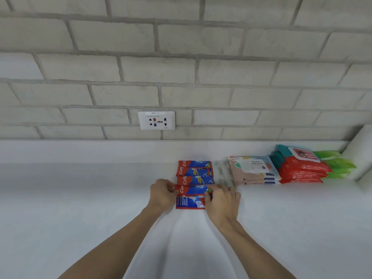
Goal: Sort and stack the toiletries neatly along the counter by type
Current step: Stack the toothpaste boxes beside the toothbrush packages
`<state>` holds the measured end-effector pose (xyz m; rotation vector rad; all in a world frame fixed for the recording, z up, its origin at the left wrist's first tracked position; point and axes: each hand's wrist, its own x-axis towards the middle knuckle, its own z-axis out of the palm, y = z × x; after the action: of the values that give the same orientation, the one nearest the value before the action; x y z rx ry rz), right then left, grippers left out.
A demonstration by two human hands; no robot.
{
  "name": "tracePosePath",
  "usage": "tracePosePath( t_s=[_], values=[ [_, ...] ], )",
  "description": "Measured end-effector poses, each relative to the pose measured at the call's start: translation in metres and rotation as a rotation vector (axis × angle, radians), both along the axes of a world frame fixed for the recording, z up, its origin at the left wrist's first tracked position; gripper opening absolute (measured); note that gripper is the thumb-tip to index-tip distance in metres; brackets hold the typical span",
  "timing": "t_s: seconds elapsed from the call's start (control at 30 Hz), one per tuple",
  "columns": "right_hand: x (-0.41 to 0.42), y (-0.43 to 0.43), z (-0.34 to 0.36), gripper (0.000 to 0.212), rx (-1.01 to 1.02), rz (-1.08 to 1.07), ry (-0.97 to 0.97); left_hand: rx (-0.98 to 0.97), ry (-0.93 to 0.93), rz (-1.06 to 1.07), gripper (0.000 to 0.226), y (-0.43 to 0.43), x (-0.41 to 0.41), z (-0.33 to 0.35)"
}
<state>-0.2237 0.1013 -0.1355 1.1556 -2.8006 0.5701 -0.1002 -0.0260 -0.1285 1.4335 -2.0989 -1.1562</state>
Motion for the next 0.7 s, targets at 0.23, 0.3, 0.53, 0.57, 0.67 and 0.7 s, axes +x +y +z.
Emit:
tracePosePath(
  t_s=[0.23, 0.3, 0.53, 0.57, 0.67, 0.7],
  values=[
    [0.001, 0.000, -0.010, 0.031, 0.031, -0.004, 0.035, -0.006, -0.032, -0.024, 0.033, 0.002, 0.000, 0.000],
    [0.002, -0.001, -0.012, 0.030, 0.032, 0.000, 0.041, -0.013, -0.039, -0.028, 0.033, 0.001, 0.000, 0.000],
    [0.008, -0.001, -0.012, 0.027, 0.008, -0.002, 0.057, 0.016, -0.043, -0.029, 0.034, 0.000, 0.001, -0.003],
    [0.008, -0.001, -0.011, 0.028, 0.004, 0.000, 0.054, 0.020, -0.044, -0.031, 0.034, 0.000, 0.001, -0.003],
    [0.008, 0.000, -0.010, 0.028, -0.003, 0.009, 0.051, 0.028, -0.041, -0.030, 0.033, -0.001, 0.001, -0.003],
    [0.007, 0.001, -0.010, 0.029, -0.001, 0.014, 0.042, 0.030, -0.033, -0.028, 0.033, -0.001, 0.001, -0.003]
  ],
)
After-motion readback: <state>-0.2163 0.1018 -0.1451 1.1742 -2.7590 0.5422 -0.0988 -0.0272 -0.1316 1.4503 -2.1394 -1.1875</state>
